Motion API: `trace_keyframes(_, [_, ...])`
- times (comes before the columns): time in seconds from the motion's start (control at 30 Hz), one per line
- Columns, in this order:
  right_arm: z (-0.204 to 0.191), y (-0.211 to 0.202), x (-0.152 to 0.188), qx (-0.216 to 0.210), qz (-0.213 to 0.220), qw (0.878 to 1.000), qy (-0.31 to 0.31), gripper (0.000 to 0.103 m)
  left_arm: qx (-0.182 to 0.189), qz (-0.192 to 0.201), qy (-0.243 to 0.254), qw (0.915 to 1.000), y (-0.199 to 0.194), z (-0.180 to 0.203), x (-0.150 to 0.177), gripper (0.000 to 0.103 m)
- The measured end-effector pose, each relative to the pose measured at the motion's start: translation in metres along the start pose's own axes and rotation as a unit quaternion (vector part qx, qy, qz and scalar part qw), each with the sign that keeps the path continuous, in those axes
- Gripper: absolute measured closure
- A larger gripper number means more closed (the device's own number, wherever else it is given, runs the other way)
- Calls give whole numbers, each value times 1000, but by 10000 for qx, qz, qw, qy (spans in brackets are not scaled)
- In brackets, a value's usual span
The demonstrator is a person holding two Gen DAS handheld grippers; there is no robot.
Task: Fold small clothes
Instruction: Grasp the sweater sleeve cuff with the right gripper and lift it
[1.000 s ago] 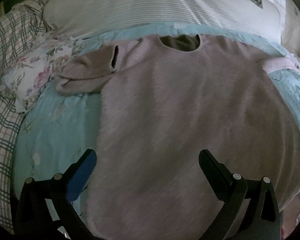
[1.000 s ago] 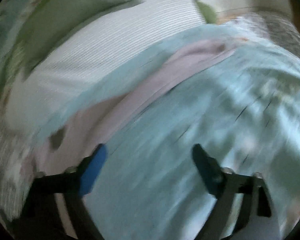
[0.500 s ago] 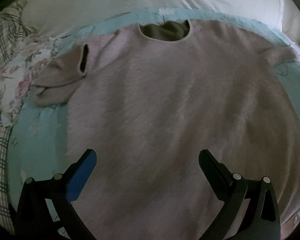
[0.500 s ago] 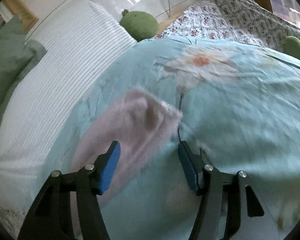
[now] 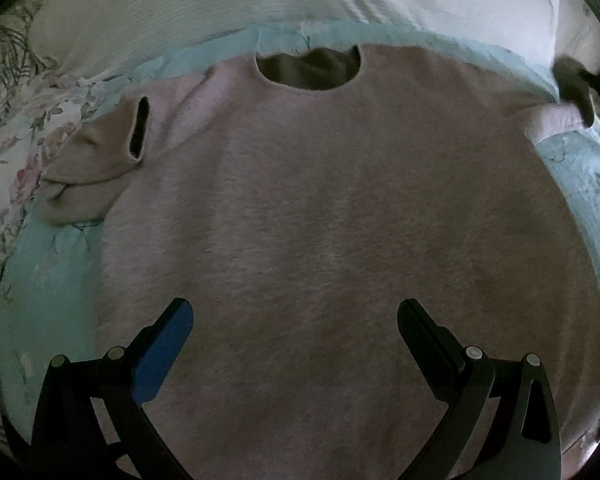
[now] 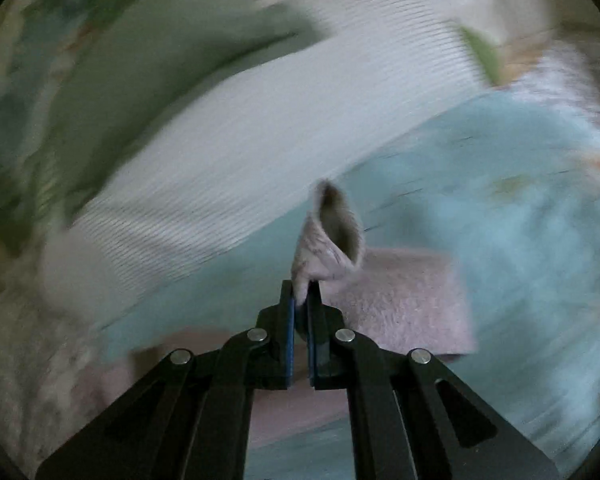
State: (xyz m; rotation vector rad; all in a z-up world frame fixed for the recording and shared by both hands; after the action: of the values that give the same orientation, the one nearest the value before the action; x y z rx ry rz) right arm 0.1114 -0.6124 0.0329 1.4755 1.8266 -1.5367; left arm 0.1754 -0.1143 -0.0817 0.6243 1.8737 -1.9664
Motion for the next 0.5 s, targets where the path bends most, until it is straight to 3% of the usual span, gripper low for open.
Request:
trace_keyframes(0.17, [-131, 45, 23, -1308, -499, 9901, -68, 97, 199, 89, -233, 9995, -15, -17, 5, 1])
trace_keyframes(0.3, [-240, 97, 63, -2245, -1072, 9686, -16, 97, 381, 181, -318, 9986, -23, -35, 8, 1])
trace_keyframes(0.5, [-364, 161, 125, -2961, -1817, 9377, 6, 97, 682, 194, -682, 9951, -23, -69, 9, 1])
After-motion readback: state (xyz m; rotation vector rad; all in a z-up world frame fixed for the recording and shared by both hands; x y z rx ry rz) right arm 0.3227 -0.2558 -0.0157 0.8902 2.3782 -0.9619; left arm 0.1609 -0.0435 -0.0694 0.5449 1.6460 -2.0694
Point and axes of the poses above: each gripper's, at about its wrist camera, not at the fingertips, and y roughly the way its jaws point, z to its right, x to its underside, the point moved 5 cm from there along y, roughly the way its jaws point, and after that the axes turned 15 degrees about -y, right-handed, at the moved point
